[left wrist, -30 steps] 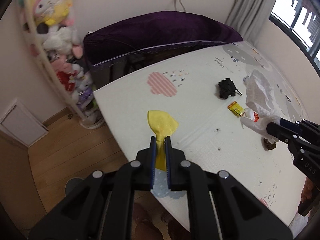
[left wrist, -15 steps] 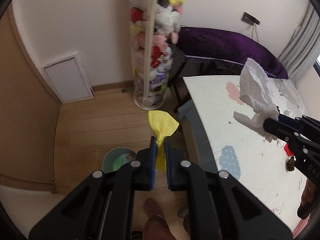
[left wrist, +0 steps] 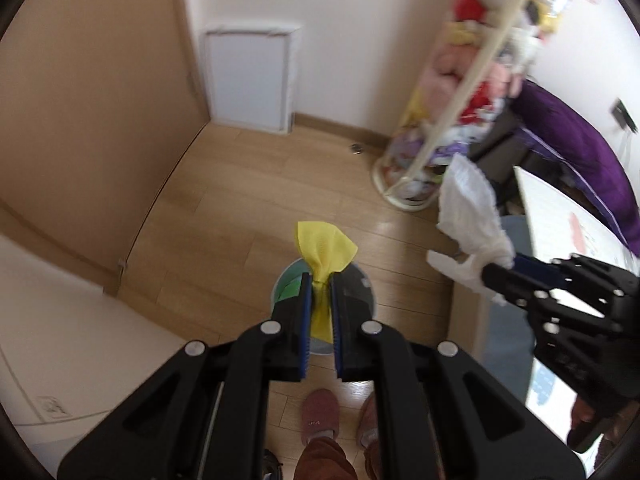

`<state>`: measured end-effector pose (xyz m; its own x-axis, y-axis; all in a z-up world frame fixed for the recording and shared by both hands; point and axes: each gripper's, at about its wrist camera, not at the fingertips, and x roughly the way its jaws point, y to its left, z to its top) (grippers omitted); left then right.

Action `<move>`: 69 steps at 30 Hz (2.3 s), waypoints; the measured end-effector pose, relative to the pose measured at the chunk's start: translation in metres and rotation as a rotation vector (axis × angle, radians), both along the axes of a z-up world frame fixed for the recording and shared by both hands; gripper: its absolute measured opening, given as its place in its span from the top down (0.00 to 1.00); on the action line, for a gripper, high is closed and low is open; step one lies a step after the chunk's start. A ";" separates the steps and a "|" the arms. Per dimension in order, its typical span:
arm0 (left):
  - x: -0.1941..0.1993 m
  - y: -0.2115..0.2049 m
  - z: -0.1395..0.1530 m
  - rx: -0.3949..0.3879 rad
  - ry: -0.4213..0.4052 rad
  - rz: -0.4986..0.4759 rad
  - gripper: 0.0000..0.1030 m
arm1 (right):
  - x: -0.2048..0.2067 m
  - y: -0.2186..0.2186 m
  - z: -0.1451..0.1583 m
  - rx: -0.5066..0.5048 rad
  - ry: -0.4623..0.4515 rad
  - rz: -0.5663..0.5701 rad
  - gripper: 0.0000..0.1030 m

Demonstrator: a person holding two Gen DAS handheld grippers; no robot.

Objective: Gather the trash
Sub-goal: 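Carry the yellow bow and white tissue to the bin and release both, then move both open tools back over the mat toward the brown glove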

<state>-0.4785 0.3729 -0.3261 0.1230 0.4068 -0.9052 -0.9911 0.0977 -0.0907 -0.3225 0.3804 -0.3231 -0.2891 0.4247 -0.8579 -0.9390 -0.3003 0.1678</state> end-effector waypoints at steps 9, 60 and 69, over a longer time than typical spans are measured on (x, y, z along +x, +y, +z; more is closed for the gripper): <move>-0.041 -0.006 -0.082 -0.035 -0.019 0.103 0.91 | -0.061 0.031 -0.119 -0.065 -0.045 0.088 0.69; 0.241 -0.058 0.068 0.072 0.025 -0.714 0.26 | 0.238 -0.188 0.066 0.025 -0.079 -0.844 0.52; 0.390 -0.151 0.121 0.126 -0.013 -1.047 0.26 | 0.348 -0.334 0.119 0.026 -0.144 -1.222 0.51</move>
<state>-0.0885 0.2216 -0.2050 0.4765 0.1828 -0.8600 -0.4056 0.9136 -0.0306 0.0260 0.0460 -0.2043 0.4074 0.3674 -0.8361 -0.6149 0.7872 0.0463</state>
